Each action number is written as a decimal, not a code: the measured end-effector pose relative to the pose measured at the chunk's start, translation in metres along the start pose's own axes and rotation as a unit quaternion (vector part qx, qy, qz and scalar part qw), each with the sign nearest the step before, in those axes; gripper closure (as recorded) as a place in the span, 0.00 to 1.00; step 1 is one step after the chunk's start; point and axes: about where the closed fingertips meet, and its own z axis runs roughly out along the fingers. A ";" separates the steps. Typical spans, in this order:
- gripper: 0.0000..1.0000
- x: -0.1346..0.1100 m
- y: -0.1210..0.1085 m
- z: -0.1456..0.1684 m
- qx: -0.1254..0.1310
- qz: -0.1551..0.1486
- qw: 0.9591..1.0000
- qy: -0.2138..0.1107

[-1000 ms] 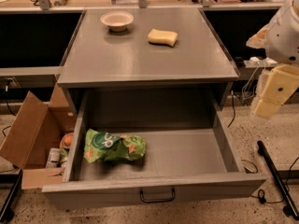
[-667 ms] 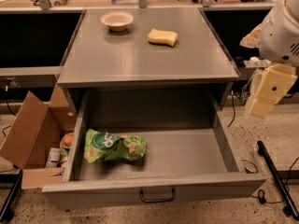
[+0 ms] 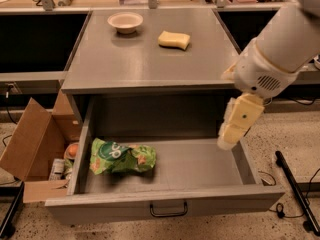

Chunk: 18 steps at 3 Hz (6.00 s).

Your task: Pick green rice chip bag from top drawer and place on counter

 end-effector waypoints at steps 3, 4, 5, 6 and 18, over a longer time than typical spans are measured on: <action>0.00 -0.031 0.018 0.102 -0.070 -0.012 0.997 -0.025; 0.00 -0.038 0.010 0.168 -0.096 -0.046 0.994 -0.033; 0.00 -0.063 0.005 0.225 -0.115 -0.075 0.989 -0.050; 0.00 -0.104 0.001 0.234 -0.123 -0.085 0.986 -0.074; 1.00 -0.116 -0.031 0.221 0.029 -0.167 0.978 -0.120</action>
Offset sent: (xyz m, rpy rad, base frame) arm -0.0014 0.0297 -0.0386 0.0810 0.0794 -0.0019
